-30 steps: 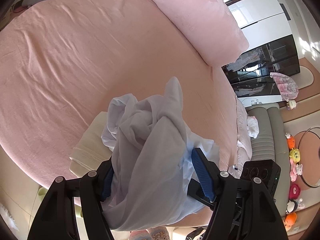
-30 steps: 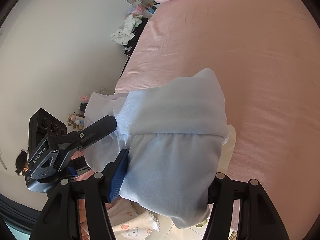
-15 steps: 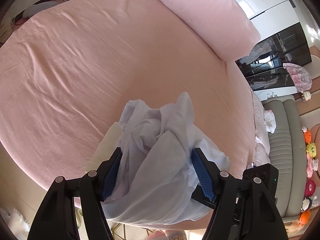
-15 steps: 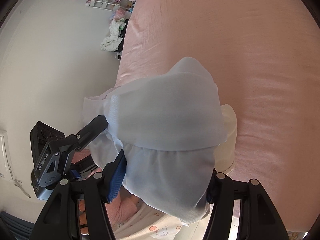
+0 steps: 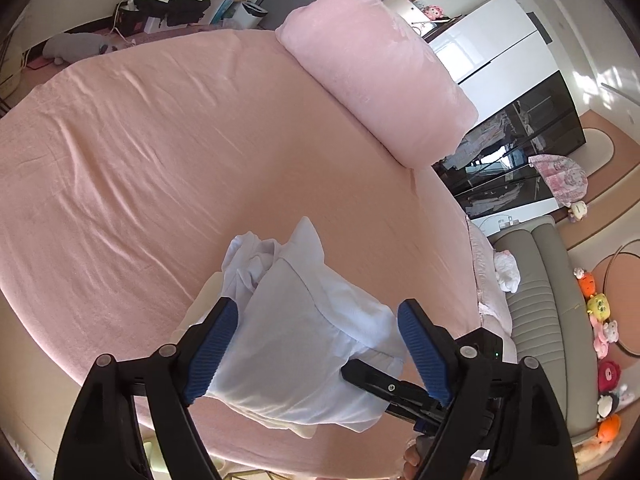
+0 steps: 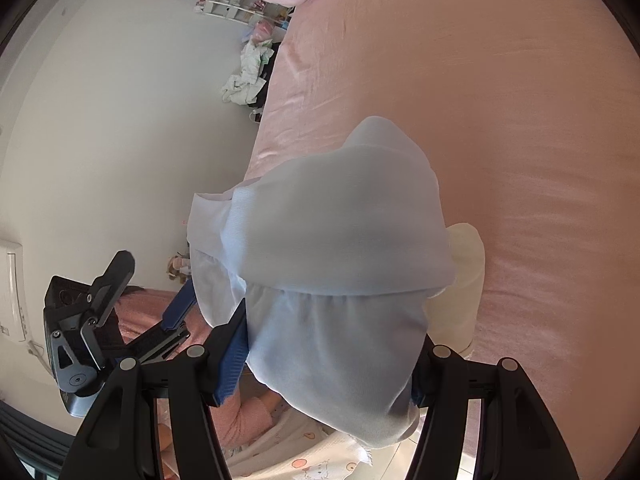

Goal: Fold clothes

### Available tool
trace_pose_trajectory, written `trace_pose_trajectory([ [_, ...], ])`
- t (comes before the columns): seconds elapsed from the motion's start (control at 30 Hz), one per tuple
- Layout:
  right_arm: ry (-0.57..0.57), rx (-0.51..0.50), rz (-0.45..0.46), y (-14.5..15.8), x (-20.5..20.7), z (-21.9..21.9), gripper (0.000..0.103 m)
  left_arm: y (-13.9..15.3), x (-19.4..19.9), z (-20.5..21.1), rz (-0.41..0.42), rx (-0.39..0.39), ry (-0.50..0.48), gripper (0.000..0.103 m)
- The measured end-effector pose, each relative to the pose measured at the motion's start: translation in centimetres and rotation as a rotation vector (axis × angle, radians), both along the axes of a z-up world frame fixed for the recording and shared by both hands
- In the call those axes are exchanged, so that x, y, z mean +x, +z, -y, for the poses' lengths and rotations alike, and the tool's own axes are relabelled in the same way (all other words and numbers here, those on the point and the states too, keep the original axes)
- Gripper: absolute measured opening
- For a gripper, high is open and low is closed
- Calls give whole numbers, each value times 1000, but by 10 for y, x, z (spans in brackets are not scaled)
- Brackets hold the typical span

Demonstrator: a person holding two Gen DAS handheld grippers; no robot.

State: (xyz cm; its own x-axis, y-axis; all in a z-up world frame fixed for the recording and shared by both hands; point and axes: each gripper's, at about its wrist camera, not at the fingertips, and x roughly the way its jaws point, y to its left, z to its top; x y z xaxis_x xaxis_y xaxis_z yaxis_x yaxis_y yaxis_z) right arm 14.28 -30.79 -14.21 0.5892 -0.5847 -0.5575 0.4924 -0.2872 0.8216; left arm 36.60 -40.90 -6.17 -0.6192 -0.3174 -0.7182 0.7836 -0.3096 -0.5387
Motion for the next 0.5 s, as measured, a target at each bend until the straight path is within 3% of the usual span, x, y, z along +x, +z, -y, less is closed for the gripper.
trace_pose_trajectory([
  [0.07,6,-1,0,2,0,0,63,2,-1,-4,45,-42,0,85],
  [0.17,14,0,-2,3,0,1,63,-17,-6,6,129,-5,18,85],
  [0.3,46,-3,-53,14,-3,-1,68,-34,-10,15,119,44,16,85],
  [0.5,44,-85,-186,45,-22,-16,73,-30,-8,10,123,45,5,85],
])
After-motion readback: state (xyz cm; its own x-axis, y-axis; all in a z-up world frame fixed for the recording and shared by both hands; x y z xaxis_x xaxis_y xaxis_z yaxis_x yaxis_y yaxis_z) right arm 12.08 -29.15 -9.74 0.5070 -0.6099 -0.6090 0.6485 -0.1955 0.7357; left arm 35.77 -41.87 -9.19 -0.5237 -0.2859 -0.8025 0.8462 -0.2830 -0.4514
